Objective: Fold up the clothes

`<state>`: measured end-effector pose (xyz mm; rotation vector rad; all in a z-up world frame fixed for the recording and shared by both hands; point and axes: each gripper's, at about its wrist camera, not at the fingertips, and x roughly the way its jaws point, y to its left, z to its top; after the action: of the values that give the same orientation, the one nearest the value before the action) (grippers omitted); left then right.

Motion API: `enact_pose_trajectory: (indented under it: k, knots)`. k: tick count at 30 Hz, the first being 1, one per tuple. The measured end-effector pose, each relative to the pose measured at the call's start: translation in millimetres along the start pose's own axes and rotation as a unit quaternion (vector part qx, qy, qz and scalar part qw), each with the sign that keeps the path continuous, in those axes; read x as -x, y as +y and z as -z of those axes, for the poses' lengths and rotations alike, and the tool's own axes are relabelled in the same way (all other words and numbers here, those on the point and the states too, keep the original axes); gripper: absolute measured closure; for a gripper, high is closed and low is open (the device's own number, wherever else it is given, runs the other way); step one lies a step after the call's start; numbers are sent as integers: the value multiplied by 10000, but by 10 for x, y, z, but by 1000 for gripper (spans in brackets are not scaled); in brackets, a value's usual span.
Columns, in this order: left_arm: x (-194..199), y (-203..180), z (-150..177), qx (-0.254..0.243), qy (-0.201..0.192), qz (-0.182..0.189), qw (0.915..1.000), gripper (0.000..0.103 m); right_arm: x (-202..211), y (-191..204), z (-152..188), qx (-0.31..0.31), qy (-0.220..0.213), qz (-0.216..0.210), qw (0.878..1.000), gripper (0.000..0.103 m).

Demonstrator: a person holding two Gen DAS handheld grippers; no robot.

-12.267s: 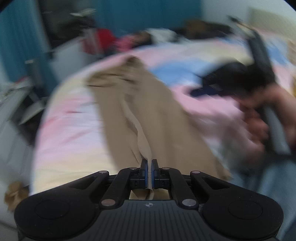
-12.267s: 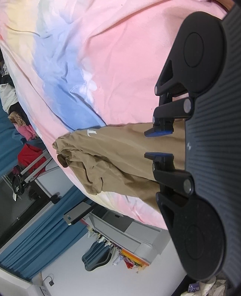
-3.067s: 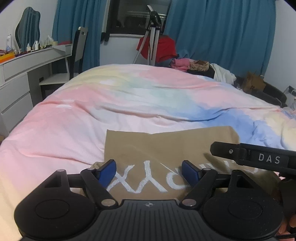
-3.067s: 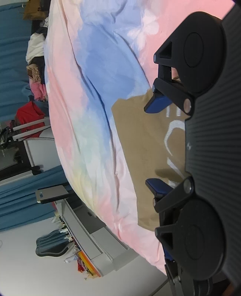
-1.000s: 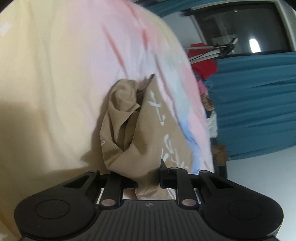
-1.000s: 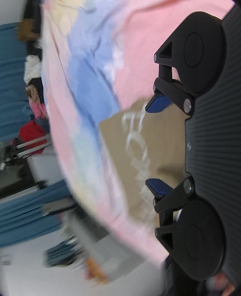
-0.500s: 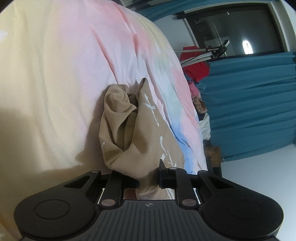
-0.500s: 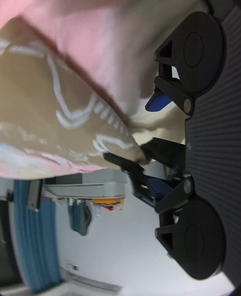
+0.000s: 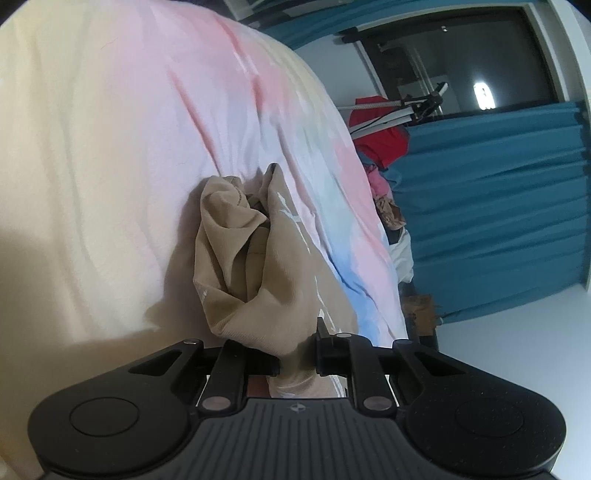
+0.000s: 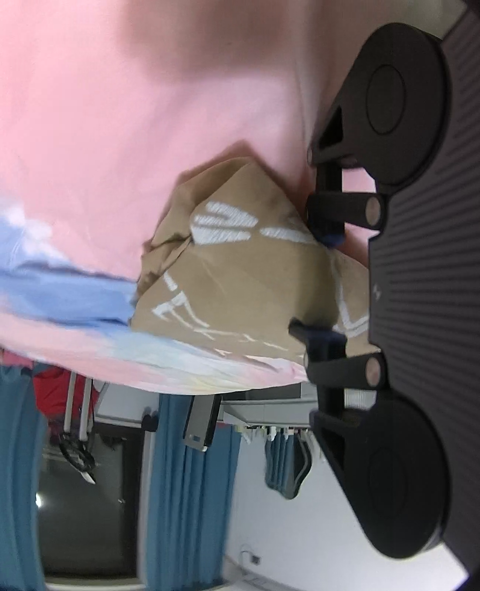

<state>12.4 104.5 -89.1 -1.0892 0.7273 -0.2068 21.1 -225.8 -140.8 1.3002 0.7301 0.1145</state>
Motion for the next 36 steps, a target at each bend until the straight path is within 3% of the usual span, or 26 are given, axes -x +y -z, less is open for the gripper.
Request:
enact_pose_trajectory:
  k: [2,8,15,19,28,32,36]
  knots:
    - [-2,-25,-2,-50,2,21,10000,87,48,50,20,142,-102,-13,9998,73]
    - [77,-254,-15,-231,73,225,9995,87,314,243,0,392,-395,-114,9984,76]
    - [-254,-1141,49,-775,382,345,9957,87,794,583,-467,263,-810,-244,9961,77]
    - [-919,-1777,116,-986,788,423,9911,87,994,719,-1084,188,-1259,-166,9917,77]
    - [-2904,-3070,294,-1273,1695,888,9732,87,999,961,-2778,454,-2343,250,9708,77]
    - [-3474,-3305,437,-1772,1690,1073,9636,86,855,929,-3252,815,-2747,345,9575,77]
    - [-3851,-3254,607,-2237,1722,1090,9531,86,654,667,-3427,1137,-2891,490,9493,77]
